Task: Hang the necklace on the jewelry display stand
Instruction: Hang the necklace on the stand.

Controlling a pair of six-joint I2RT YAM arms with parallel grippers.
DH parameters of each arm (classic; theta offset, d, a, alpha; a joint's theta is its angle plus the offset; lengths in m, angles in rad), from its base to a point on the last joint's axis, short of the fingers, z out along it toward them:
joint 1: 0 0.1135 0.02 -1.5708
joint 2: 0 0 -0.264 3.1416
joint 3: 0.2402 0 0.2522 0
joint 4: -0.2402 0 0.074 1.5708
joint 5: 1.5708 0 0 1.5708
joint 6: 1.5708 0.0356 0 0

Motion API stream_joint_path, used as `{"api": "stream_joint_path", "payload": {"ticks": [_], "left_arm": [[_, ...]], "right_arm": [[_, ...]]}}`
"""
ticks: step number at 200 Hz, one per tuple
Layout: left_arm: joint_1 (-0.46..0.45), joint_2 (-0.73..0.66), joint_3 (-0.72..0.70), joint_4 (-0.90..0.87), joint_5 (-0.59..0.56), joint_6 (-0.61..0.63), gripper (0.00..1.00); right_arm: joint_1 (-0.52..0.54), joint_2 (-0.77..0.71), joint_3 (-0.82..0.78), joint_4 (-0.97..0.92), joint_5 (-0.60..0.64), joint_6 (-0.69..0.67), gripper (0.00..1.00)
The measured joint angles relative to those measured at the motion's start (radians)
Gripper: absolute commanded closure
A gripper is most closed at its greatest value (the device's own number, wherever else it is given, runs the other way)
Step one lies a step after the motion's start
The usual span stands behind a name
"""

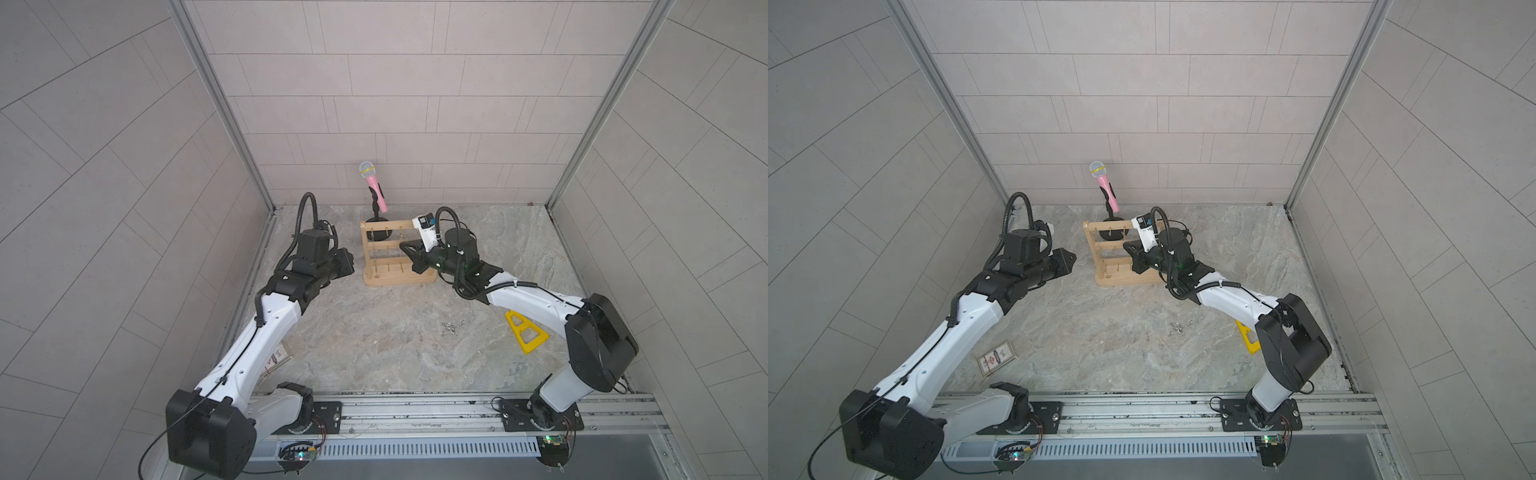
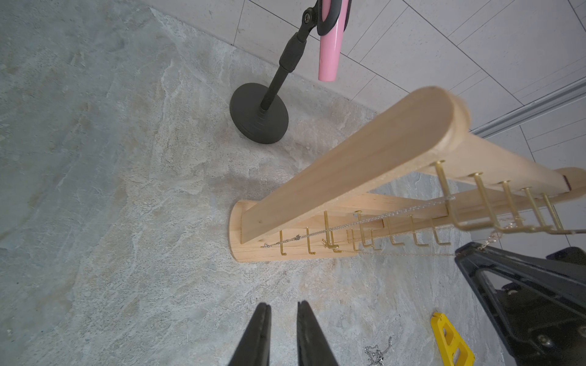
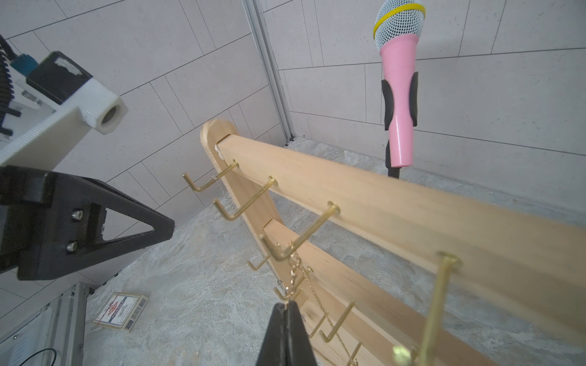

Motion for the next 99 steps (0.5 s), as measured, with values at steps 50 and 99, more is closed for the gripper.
{"api": "stream_joint_path", "payload": {"ticks": [50,99], "left_arm": [[0.000,0.000,0.000,0.000,0.000,0.000,0.79],[0.000,0.000,0.000,0.000,0.000,-0.004,0.80]], "right_arm": [[0.000,-0.009,-0.004,-0.026,0.000,-0.006,0.97],[0.000,-0.034,-0.006,-0.047,-0.018,-0.008,0.97]]}}
